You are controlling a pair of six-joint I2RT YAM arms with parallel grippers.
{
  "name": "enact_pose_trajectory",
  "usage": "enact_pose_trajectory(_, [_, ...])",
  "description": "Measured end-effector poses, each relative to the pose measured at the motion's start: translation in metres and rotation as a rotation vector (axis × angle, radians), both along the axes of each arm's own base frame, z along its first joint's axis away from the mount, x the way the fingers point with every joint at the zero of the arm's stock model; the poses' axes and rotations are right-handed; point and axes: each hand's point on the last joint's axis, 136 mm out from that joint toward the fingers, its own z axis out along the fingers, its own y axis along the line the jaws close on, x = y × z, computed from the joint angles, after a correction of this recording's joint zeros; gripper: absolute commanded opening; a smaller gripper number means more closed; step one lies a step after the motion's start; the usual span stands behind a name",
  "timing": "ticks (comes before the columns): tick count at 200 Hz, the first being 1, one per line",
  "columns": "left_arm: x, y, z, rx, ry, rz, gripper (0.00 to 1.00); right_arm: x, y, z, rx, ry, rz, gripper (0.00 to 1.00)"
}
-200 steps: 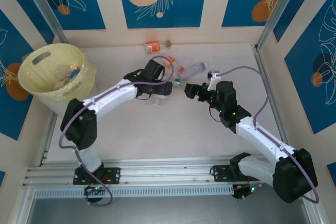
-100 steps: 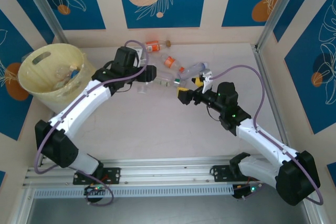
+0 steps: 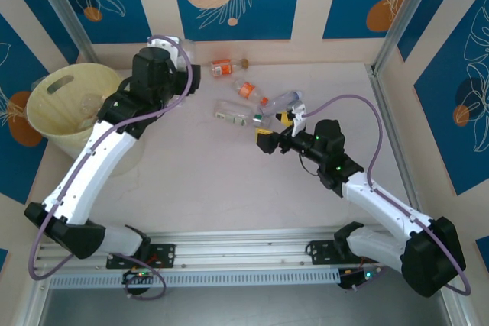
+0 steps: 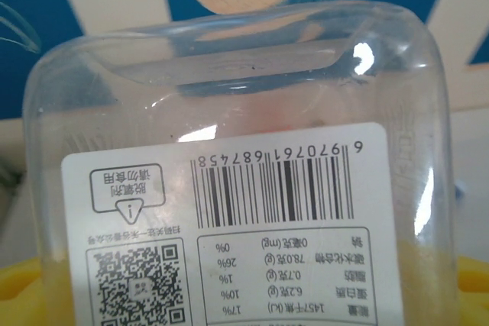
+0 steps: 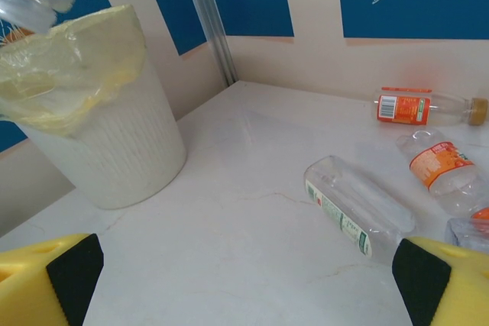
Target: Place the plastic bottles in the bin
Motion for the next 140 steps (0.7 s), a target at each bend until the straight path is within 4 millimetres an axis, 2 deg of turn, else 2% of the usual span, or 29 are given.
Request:
enact_pose_trajectory(22, [-0.002,0.036,0.015,0.052,-0.05,0.13,0.63,0.002,0.002,-0.007,-0.01,0.018,0.003,0.99])
enact_pose_trajectory(40, [-0.003,0.083,0.023,0.074,-0.078,0.283,0.63,0.004,0.005,-0.012,-0.02,0.039,0.012,1.0])
enact_pose_trajectory(64, [-0.016,0.151,0.028,0.106,-0.095,0.514,0.63,0.005,0.008,-0.008,-0.023,0.035,0.023,1.0])
enact_pose_trajectory(105, [-0.05,0.249,0.019,0.063,-0.089,0.817,0.62,0.006,0.013,0.001,-0.026,0.019,0.045,0.99])
enact_pose_trajectory(121, [-0.058,0.275,0.013,0.015,-0.082,0.894,0.62,0.008,0.016,0.003,-0.032,0.019,0.054,1.0])
enact_pose_trajectory(140, [-0.066,0.295,-0.002,-0.03,-0.053,0.959,0.64,0.009,0.019,0.005,-0.035,0.019,0.063,1.0])
